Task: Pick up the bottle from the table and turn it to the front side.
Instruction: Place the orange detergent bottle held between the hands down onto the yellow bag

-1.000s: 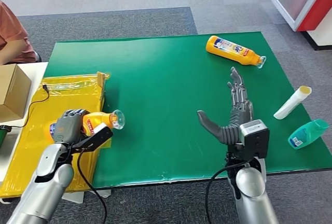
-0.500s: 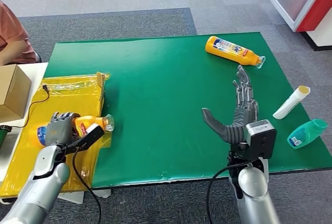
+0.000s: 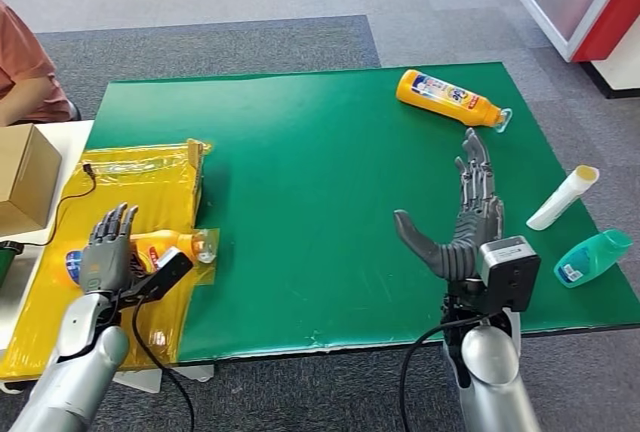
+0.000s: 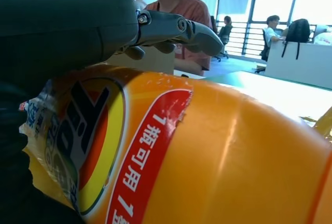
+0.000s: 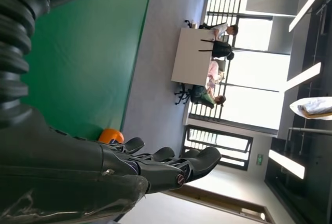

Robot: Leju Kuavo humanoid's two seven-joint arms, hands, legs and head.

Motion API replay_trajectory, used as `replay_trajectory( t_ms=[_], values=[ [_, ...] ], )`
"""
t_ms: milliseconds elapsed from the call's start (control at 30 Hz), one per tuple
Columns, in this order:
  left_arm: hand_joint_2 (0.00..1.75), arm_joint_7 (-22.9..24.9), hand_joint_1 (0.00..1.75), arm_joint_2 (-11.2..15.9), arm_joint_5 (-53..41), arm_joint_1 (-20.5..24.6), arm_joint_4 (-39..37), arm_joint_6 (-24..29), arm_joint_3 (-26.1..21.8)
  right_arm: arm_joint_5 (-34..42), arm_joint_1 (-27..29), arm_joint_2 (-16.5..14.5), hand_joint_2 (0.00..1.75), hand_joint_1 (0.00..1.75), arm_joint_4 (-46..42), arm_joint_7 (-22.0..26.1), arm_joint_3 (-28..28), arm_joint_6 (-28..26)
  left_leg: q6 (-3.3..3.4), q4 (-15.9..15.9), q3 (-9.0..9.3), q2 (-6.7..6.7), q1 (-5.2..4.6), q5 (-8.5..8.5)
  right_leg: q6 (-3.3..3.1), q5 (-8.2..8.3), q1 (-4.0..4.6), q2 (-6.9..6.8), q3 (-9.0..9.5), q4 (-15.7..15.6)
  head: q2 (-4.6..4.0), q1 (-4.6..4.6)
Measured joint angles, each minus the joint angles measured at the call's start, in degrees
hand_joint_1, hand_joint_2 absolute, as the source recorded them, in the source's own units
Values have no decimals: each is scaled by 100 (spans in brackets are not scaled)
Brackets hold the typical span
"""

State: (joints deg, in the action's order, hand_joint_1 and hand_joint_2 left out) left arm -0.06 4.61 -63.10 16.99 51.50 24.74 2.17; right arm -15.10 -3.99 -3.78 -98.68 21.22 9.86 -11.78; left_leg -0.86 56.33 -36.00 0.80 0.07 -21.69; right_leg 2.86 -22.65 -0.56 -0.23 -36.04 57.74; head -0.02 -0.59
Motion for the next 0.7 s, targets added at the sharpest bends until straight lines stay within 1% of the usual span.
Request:
replay_trajectory(
  t_ms=[200,333,467,567,700],
  values=[
    [175,-24,0,-21,39,-59,92,4,-36,0,9,0,175,0,-2,0,0,0,1,0,0,0,0,1,1,0,0,0,2,0,0,0],
    [175,-269,0,-48,294,-170,273,103,-61,-3,15,0,175,0,-2,0,1,-3,1,0,0,0,0,0,1,0,-1,0,1,0,0,0],
    [175,-649,0,-140,781,-445,779,335,-81,-11,33,0,175,0,-2,4,1,-52,2,0,-2,0,0,-1,2,-1,-1,0,-2,-1,0,0],
    [175,-843,0,-226,1029,-651,1221,506,-80,-15,54,0,175,0,-2,7,3,-92,4,0,-4,0,0,-3,3,-2,-1,0,-4,-1,0,-1],
    [175,-1044,0,-289,1315,-820,1652,556,-78,-17,93,0,175,0,-3,12,5,-135,4,0,-5,0,0,-5,3,-3,0,0,-4,-2,0,0]
  ],
)
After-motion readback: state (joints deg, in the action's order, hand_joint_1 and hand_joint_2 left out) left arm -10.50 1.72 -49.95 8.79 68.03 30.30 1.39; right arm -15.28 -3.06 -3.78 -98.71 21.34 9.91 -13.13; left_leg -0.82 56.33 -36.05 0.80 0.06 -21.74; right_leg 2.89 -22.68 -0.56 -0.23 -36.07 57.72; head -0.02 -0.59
